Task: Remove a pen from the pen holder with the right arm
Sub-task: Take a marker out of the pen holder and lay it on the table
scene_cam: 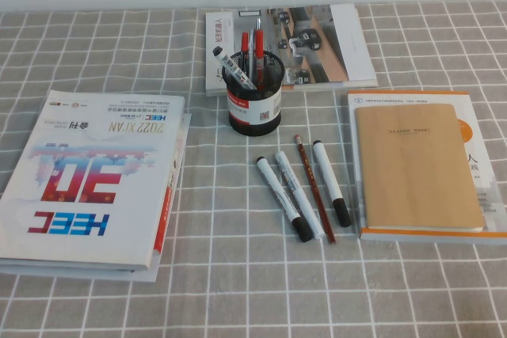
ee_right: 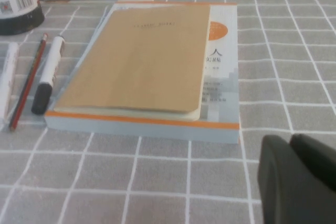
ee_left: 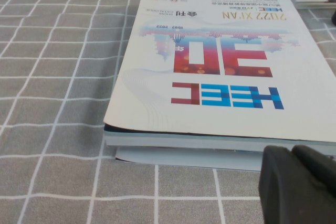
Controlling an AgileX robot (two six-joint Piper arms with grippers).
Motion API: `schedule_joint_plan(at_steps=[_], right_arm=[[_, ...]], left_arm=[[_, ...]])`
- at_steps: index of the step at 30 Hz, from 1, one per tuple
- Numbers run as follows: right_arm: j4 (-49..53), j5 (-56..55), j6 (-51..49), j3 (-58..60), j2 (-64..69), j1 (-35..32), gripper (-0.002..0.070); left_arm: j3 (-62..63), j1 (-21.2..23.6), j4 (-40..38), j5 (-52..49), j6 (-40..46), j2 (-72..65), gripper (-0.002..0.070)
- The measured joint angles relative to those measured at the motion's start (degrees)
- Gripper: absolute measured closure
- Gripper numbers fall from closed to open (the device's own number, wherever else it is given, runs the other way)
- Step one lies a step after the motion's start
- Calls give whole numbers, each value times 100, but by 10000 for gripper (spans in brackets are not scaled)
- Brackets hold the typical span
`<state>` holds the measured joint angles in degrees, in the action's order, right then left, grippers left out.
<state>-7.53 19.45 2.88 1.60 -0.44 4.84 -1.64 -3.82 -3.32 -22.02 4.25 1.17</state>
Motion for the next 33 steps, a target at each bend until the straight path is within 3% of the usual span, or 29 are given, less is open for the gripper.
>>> schedule_joint_plan(at_steps=[6,13,21,27,33], right_arm=[[-808,-580,0,0,0,0,689],[-2587,-1482,0,0,0,0,689],[-2877,-1710,0,0,0,0,689],[-2915,-1031,0,-158,37,0,689],[-2789,31,54,-1157,913,0,689]], left_arm=[[0,0,0,0,0,0,680],[0,0,0,0,0,0,680],[0,0,0,0,0,0,680],[0,0,0,0,0,0,680],[0,0,0,0,0,0,680]])
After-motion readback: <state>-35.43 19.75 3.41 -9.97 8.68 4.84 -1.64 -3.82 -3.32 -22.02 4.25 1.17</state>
